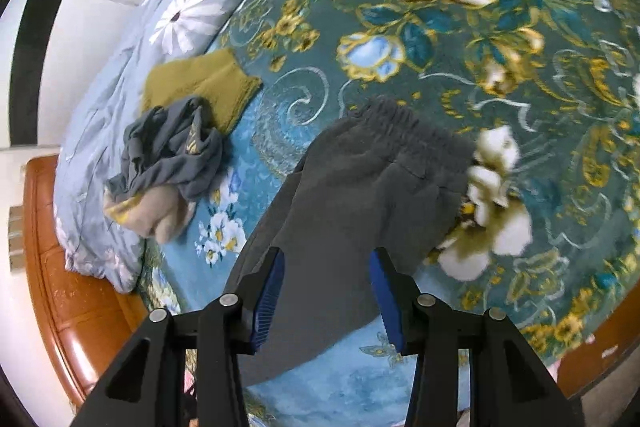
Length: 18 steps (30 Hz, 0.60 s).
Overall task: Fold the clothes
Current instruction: 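Fold the waistband with the right gripper toward the left gripper holding the cuff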
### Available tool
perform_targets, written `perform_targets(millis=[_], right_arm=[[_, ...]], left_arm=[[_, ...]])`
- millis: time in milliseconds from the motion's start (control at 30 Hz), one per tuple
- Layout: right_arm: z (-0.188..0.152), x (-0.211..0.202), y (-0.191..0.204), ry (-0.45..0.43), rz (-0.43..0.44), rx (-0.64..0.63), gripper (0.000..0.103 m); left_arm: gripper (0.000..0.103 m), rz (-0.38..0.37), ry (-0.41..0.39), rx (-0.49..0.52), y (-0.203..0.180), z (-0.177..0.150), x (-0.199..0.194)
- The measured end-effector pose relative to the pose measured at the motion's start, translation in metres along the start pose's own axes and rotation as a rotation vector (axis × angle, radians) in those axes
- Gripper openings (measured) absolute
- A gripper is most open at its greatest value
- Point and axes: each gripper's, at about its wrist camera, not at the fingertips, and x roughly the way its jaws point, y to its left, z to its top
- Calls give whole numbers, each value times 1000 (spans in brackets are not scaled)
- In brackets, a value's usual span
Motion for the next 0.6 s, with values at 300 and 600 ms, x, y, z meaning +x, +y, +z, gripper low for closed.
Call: perform_targets(millis=[300, 600], right_arm=[[23, 63, 2, 97, 120, -35, 48], [41, 117, 14, 139, -58, 326, 48]], left_arm=[[20, 88, -13, 135, -33, -8, -18], [20, 116, -41, 121, -26, -15, -22]])
